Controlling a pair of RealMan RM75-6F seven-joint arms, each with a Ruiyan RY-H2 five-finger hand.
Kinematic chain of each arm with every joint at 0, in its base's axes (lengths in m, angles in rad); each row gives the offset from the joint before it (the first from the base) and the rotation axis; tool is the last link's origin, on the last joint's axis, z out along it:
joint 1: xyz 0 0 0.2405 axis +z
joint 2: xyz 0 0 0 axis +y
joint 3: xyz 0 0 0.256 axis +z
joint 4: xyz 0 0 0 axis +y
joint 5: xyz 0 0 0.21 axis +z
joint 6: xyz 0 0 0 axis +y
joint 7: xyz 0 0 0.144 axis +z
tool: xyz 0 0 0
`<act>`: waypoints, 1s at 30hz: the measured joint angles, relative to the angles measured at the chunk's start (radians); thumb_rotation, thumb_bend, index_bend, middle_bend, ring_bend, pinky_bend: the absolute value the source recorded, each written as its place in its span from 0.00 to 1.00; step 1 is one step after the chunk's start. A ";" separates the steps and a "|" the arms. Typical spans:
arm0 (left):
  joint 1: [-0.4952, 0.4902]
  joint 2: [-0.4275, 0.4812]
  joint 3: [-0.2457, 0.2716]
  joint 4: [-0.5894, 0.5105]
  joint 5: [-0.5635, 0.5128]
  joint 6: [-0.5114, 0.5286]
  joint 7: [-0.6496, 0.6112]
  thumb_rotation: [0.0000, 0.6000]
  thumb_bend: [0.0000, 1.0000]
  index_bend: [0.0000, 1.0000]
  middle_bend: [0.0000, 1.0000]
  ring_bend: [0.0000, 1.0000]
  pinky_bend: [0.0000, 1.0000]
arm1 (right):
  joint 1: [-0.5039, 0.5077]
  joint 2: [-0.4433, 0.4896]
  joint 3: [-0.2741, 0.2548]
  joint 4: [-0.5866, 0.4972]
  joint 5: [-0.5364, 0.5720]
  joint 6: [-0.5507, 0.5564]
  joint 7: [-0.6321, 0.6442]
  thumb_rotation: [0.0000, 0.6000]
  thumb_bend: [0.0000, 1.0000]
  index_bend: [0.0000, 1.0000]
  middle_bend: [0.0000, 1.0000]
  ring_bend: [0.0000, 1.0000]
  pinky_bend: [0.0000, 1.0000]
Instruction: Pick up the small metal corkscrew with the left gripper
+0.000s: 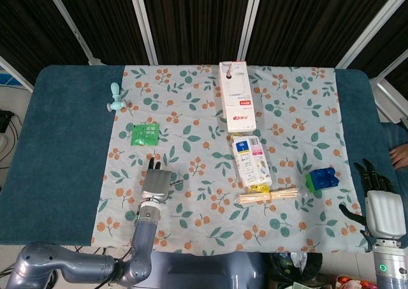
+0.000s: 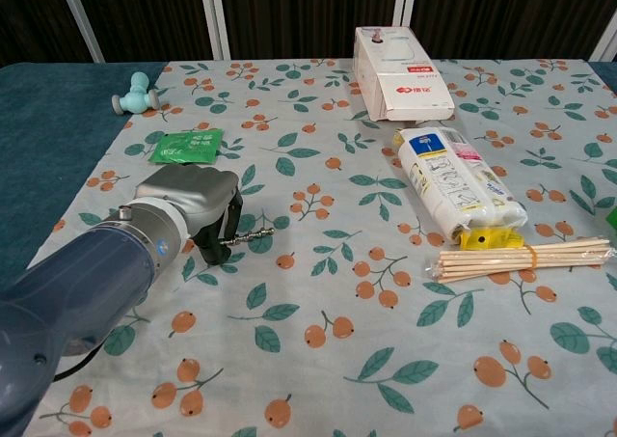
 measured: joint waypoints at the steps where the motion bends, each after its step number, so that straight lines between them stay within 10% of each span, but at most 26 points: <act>1: 0.000 -0.001 -0.001 0.001 -0.001 -0.001 0.000 1.00 0.37 0.54 0.56 0.14 0.01 | 0.000 0.000 0.000 0.000 -0.001 0.000 0.000 1.00 0.08 0.14 0.10 0.22 0.22; 30: 0.000 0.004 -0.002 -0.011 -0.005 -0.003 0.008 1.00 0.37 0.54 0.56 0.14 0.01 | 0.002 -0.001 -0.001 0.000 -0.001 -0.001 -0.002 1.00 0.08 0.14 0.10 0.22 0.22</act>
